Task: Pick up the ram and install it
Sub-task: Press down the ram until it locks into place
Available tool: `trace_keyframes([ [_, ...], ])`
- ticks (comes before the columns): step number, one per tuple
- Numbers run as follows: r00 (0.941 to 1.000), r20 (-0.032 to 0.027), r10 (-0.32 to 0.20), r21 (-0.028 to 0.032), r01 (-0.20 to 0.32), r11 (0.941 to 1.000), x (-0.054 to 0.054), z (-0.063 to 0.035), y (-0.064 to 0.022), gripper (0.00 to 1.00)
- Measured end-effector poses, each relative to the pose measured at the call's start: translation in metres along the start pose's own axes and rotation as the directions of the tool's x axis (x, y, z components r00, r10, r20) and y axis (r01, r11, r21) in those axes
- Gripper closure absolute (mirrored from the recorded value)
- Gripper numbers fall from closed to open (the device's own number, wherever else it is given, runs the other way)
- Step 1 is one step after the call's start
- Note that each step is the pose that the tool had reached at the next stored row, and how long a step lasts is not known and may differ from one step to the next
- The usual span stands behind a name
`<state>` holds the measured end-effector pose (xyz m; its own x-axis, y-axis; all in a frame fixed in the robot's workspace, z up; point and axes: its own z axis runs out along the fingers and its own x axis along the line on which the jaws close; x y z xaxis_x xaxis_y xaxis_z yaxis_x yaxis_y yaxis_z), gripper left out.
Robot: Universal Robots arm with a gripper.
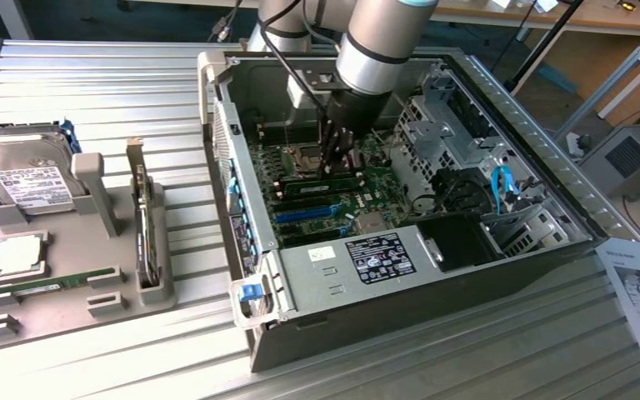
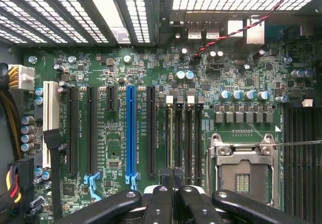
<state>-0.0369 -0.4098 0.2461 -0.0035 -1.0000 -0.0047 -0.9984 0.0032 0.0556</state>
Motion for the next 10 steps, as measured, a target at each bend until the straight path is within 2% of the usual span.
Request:
trace_keyframes([
  [10,1.0000,0.0000,0.000,0.0000,0.000,1.0000,0.0000,0.0031,-0.0002,0.89],
])
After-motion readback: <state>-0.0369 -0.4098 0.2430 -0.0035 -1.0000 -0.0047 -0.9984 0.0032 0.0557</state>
